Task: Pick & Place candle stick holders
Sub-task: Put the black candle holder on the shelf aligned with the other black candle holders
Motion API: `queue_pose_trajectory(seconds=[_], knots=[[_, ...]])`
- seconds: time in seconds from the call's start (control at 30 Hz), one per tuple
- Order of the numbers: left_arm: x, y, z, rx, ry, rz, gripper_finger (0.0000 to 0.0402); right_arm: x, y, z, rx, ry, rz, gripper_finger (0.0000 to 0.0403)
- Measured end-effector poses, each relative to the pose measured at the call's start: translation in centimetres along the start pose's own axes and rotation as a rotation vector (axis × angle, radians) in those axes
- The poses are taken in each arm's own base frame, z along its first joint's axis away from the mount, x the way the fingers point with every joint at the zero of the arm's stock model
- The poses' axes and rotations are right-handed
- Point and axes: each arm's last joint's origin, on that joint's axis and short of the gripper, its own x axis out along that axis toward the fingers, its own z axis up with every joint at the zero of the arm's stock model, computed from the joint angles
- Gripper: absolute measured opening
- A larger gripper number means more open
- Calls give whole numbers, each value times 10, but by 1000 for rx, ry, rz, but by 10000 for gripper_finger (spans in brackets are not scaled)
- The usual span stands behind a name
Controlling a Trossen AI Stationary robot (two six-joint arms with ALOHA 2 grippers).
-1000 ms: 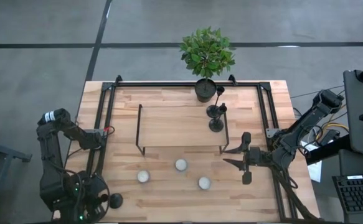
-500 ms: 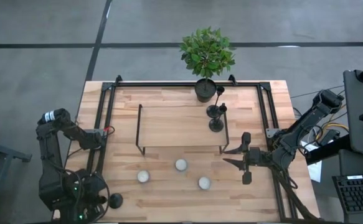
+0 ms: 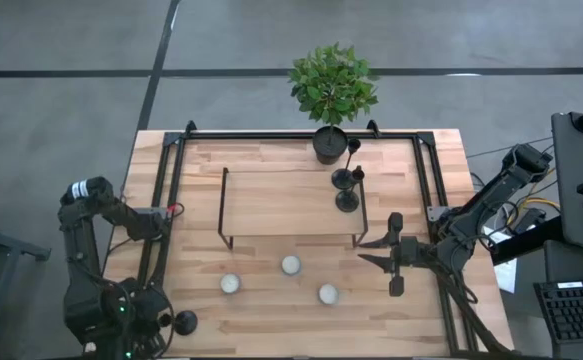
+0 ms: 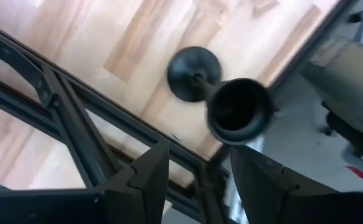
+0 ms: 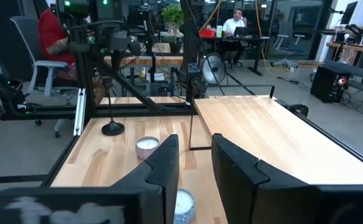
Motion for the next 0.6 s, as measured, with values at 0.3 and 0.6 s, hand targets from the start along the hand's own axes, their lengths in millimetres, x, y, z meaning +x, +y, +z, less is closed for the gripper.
queue_pose_trajectory(seconds=[0.3, 0.6], knots=[[27, -1, -1, 36, -43, -23, 167, 0, 0, 0, 2, 1, 0, 77], [59, 2, 0, 46, -87, -59, 168, 0, 0, 0, 3, 1, 0, 76]])
